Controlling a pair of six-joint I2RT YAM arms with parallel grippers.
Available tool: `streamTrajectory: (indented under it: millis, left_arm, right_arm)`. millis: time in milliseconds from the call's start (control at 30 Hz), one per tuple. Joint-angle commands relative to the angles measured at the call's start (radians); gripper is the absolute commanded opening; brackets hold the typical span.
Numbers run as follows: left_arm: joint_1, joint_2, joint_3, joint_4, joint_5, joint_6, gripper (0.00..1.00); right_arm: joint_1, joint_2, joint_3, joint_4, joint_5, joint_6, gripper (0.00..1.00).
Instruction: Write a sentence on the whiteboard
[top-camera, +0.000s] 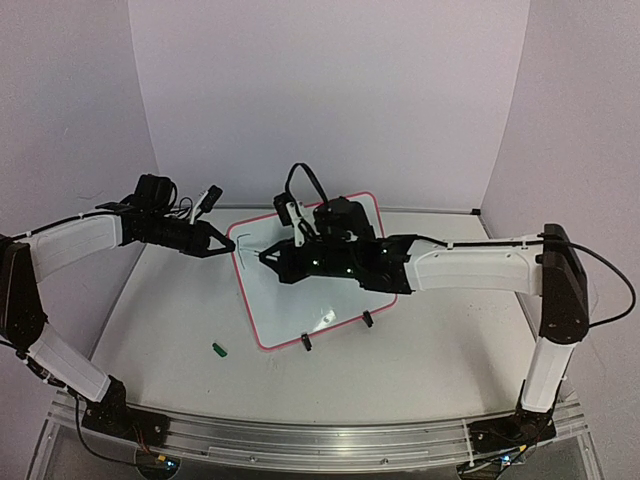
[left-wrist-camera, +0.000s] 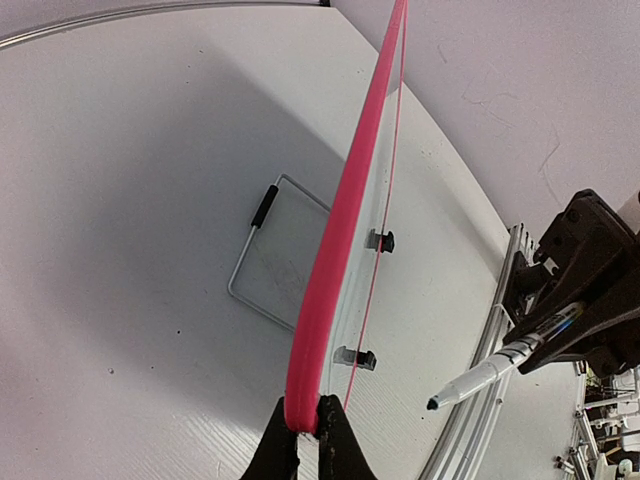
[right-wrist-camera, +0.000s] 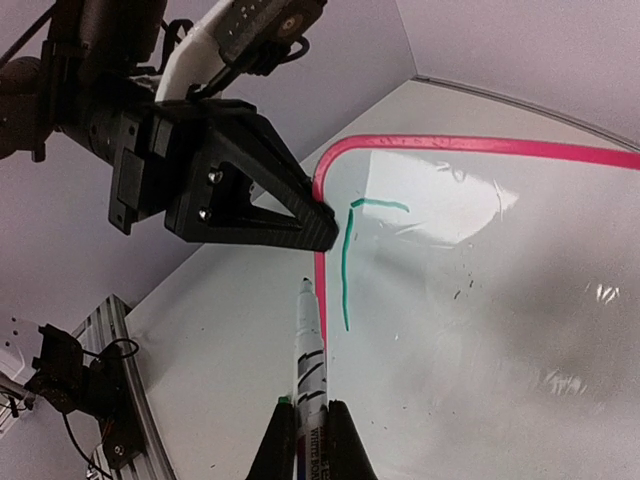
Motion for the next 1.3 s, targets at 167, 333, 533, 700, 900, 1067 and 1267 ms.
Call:
streamTrajectory:
  millis: [167, 333, 533, 700, 900, 1067, 1267]
  left_arm:
    - [-0.001, -0.002, -0.006, -0.028, -0.031, 0.062, 0.00]
    - [-0.001, 0.002, -0.005, -0.029, -0.030, 0.062, 0.00]
    - [-0.001, 0.003, -0.003, -0.029, -0.030, 0.063, 0.00]
    - [-0.001, 0.005, -0.002, -0.030, -0.032, 0.064, 0.00]
    - [-0.001, 0.003, -0.002, -0.032, -0.033, 0.065, 0.00]
    - [-0.001, 0.002, -0.002, -0.034, -0.034, 0.067, 0.00]
    - [-0.001, -0.001, -0.003, -0.034, -0.035, 0.066, 0.00]
  right_arm:
    - [0.000, 0.079, 0.094, -0.007, 0.037, -0.007, 0.00]
    - [-0.001, 0.090, 0.097, -0.013, 0.046, -0.008, 0.00]
    - [-0.004, 0.097, 0.103, -0.021, 0.068, -0.005, 0.00]
    - [-0.009, 0.099, 0.101, -0.031, 0.078, 0.000, 0.00]
    - [-0.011, 0.092, 0.093, -0.033, 0.097, 0.003, 0.00]
    - [-0.011, 0.085, 0.085, -0.033, 0.117, 0.009, 0.00]
    - [-0.011, 0.071, 0.075, -0.032, 0.133, 0.008, 0.00]
